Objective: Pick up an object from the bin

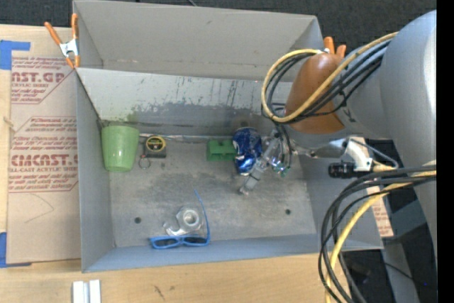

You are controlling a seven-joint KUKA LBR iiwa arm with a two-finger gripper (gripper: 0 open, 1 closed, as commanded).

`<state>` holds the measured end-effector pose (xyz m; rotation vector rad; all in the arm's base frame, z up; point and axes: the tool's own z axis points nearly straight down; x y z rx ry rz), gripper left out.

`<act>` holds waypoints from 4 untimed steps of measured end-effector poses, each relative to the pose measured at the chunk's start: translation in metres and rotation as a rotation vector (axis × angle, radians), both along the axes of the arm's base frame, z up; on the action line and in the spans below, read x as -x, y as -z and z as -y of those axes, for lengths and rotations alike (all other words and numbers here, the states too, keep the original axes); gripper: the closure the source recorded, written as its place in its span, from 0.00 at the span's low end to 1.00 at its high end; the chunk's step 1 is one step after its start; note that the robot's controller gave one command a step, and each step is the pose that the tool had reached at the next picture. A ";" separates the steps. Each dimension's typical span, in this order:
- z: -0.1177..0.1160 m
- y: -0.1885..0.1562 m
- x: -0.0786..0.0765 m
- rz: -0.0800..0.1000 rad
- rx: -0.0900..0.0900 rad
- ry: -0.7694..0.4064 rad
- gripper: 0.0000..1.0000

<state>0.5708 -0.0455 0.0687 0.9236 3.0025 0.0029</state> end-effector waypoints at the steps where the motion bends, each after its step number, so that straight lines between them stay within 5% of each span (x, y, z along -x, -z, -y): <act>1: -0.036 -0.001 -0.018 0.002 0.000 -0.005 0.00; 2: -0.082 -0.001 -0.018 0.001 -0.001 0.004 0.00; 3: -0.080 -0.001 -0.019 0.001 0.002 0.007 1.00; 4: -0.086 -0.115 -0.005 0.007 0.000 0.006 1.00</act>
Offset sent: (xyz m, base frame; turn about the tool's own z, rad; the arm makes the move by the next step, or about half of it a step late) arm 0.0171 0.0321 0.0013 0.0004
